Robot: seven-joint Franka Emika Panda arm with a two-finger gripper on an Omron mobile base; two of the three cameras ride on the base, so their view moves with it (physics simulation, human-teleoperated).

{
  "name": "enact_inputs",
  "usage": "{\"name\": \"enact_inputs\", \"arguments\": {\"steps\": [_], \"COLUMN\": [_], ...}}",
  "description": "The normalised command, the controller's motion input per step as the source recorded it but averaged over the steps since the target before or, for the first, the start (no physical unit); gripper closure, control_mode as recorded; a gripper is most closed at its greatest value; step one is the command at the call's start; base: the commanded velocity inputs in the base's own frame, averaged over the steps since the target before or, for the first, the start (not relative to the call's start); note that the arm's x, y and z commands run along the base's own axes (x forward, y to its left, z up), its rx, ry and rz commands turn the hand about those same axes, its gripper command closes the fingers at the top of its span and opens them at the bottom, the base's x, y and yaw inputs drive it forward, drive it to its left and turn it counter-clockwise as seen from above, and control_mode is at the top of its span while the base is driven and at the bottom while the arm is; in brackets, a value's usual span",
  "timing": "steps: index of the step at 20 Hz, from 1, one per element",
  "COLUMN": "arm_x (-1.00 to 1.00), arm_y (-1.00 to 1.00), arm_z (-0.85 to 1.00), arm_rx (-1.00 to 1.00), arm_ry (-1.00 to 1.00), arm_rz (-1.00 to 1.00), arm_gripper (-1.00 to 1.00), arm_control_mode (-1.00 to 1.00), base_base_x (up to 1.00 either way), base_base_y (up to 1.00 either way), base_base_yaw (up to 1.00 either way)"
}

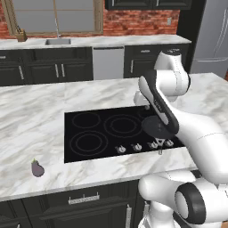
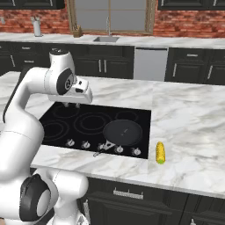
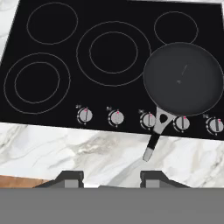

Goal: Put the corn and eggplant in the pan. Then turn on the front right burner and set the heat to medium.

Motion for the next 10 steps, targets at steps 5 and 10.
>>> {"name": "enact_inputs", "arguments": {"steps": [5,10], "arm_x": [0.0,0.0], "arm_y": [-0.27,-0.16], "arm_z": [0.0,-0.04], "arm_rx": [0.0,0.0], "arm_ry": [0.0,0.0], "arm_rz": [-0.03,-0.04], "arm_gripper": [-1.0,-1.0], "arm_control_mode": [-1.0,-1.0], "base_base_x": [0.0,0.0], "base_base_y": [0.0,0.0], "base_base_yaw": [0.0,0.0]}}
